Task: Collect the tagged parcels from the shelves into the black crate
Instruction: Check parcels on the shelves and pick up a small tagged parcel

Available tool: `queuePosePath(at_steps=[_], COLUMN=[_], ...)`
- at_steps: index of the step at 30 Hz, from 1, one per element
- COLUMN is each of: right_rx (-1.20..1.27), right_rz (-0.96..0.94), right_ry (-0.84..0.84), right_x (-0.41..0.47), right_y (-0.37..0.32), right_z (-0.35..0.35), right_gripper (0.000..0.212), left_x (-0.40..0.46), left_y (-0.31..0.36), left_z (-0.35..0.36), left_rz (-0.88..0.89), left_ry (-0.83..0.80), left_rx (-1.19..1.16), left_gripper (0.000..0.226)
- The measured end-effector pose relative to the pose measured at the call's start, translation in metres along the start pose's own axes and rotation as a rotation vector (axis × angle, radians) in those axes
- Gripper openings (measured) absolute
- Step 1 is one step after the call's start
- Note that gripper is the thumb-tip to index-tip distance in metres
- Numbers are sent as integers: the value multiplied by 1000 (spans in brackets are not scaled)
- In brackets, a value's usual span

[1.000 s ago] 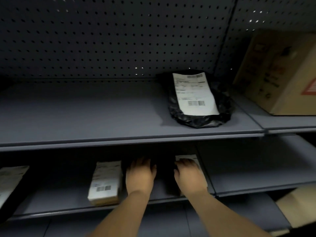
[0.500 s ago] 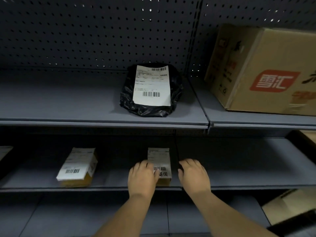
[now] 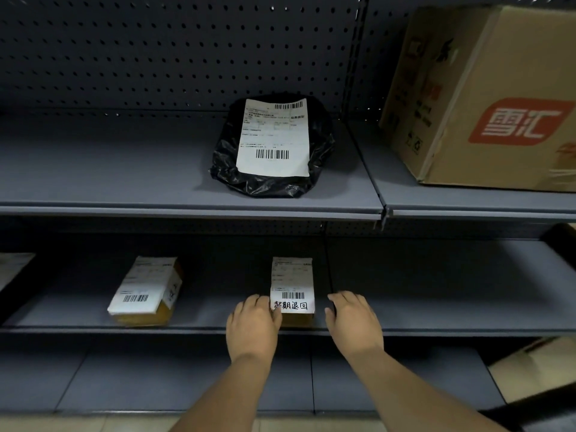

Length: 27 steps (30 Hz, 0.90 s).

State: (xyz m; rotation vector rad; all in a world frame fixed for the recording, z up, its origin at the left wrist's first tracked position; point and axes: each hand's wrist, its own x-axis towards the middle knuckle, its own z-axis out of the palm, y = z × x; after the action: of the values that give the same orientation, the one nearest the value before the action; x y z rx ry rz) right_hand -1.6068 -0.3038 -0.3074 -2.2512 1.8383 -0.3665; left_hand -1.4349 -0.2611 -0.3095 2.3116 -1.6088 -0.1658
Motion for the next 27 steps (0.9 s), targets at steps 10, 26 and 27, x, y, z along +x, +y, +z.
queuePosePath(at_steps=[10, 26, 27], right_rx=[650, 1247, 1268], right_rz=[434, 707, 703], right_ry=[-313, -392, -380], right_x=[26, 31, 29], right_y=[-24, -37, -38], right_z=[19, 19, 18], right_gripper=[52, 16, 14], left_x=[37, 45, 43], left_y=[-9, -15, -16], left_z=[6, 13, 10], left_rz=[-444, -655, -646], left_ry=[-260, -473, -464], left_rx=[-638, -1285, -1287], left_gripper=[48, 28, 26])
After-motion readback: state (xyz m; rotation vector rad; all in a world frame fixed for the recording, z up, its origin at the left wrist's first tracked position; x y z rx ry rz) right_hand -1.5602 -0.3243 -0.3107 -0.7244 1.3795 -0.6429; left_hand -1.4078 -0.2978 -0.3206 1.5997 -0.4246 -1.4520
